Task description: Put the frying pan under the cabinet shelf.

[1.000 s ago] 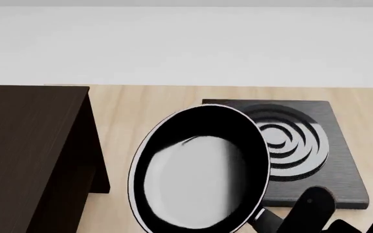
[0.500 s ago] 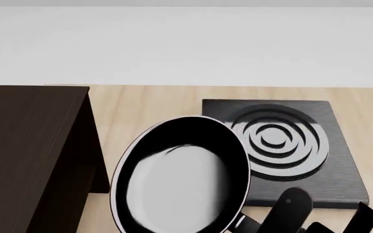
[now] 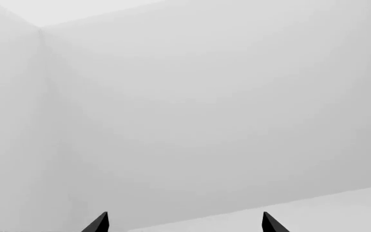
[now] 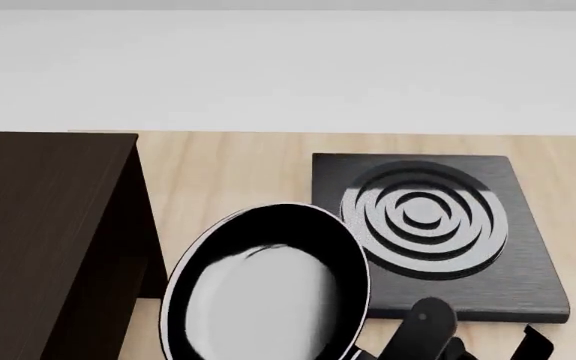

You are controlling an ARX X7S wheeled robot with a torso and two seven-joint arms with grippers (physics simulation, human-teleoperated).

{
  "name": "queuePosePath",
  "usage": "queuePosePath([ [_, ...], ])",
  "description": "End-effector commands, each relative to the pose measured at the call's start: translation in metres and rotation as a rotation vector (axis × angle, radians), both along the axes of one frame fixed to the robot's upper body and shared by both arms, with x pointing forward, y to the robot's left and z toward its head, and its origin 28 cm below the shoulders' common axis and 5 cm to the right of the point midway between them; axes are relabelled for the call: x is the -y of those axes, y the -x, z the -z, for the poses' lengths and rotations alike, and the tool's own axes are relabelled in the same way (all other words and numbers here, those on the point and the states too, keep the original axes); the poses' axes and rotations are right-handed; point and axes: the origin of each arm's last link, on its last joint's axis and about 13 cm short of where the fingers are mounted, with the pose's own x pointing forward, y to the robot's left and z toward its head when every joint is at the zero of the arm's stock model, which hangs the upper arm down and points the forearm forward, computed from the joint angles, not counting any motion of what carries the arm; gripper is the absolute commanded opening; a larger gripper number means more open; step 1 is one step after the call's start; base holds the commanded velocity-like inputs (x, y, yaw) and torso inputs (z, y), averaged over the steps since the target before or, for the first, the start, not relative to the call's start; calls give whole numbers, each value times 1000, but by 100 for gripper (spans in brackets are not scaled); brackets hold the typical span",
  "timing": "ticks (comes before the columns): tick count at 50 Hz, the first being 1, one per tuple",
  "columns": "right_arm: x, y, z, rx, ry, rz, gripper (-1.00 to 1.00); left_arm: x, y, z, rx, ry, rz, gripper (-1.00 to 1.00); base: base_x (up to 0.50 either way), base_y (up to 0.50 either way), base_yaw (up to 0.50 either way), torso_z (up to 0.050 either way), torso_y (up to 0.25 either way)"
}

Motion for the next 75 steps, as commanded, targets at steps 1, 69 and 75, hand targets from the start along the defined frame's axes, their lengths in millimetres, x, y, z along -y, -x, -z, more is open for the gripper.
queuePosePath([
  [1, 0, -1, 0, 31, -22, 51, -100, -1, 0, 1, -1, 0, -4, 100, 0, 0, 0, 0, 0],
  [69, -23, -20, 37, -186, -56, 37, -100, -6, 2, 3, -3, -1, -25, 100, 0, 0, 0, 1, 1],
  [75, -25, -26, 45, -196, -68, 28, -100, -6, 3, 3, -2, -3, -29, 100, 0, 0, 0, 0, 2],
])
